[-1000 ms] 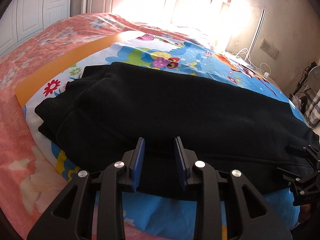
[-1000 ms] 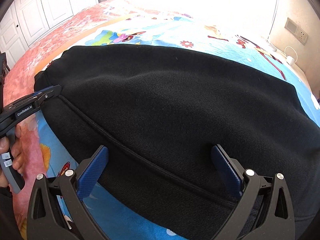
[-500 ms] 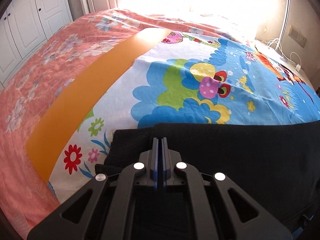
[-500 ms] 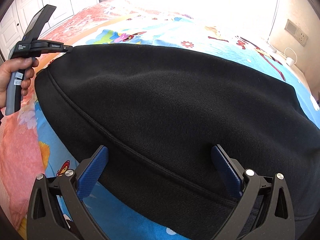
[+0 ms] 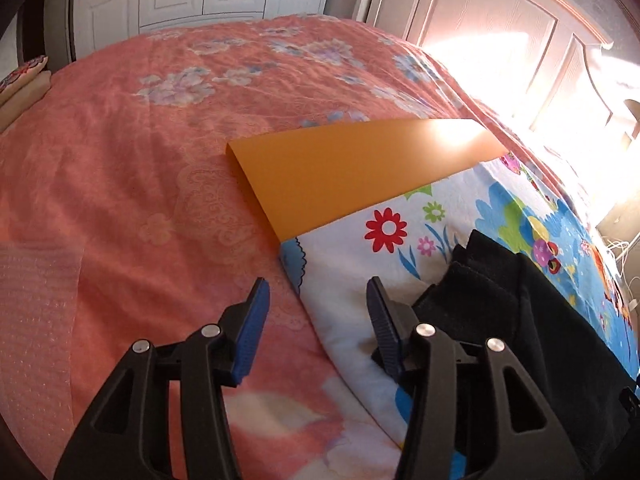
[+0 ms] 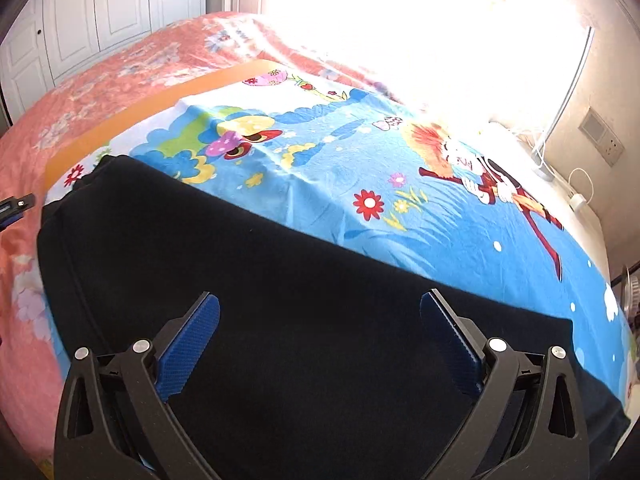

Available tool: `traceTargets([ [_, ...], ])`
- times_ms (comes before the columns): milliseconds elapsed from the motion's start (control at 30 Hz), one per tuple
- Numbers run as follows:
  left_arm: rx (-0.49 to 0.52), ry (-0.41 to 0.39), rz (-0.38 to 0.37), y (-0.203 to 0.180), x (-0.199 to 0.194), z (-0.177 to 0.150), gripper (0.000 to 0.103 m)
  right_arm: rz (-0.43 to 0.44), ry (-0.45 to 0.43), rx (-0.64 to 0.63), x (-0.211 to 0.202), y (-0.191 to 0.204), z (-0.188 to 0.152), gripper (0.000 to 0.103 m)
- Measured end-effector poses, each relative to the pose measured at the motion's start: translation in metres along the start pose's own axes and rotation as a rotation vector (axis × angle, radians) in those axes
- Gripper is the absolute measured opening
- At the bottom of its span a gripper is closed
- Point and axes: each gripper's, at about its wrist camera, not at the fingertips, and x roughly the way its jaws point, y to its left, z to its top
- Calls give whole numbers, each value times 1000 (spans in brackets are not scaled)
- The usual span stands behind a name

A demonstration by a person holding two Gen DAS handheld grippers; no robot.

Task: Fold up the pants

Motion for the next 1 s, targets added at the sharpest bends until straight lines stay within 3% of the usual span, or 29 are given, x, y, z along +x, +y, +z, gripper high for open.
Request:
traceTargets([
  [67, -35, -3, -117, 10, -15, -6, 50, -20, 27, -22, 21, 2, 12, 85],
  [167, -114, 47, -334, 16, -20, -17, 49, -57, 73, -51, 51, 3, 16, 85],
  [233, -159, 80, -460, 9, -14, -23, 49, -46, 54, -31, 54, -2, 15, 89],
  [333, -237, 134, -573, 2, 3, -32, 45, -86, 11, -73, 50, 3, 9, 94],
  [467, -310, 186, -624, -6, 30, -39, 38, -143, -27, -108, 47, 9, 7, 96],
  [533, -339, 207, -612, -6, 40, -42, 6, -185, -30, -143, 42, 19, 13, 95],
  [667, -325, 145, -596, -7, 26, -42, 5, -39, -94, -237, 25, 58, 31, 95],
  [800, -300, 84, -575, -8, 2, -42, 5, 71, -81, -259, 22, 106, 55, 95],
  [900, -311, 134, -524, -5, 19, -47, 8, 92, -60, -258, 29, 139, 71, 95],
  [933, -340, 170, -531, 0, 30, -51, 12, 75, -51, -275, 34, 150, 74, 95],
  [1000, -387, 147, -574, 10, 28, -55, 18, 36, -31, -314, 45, 166, 76, 95],
])
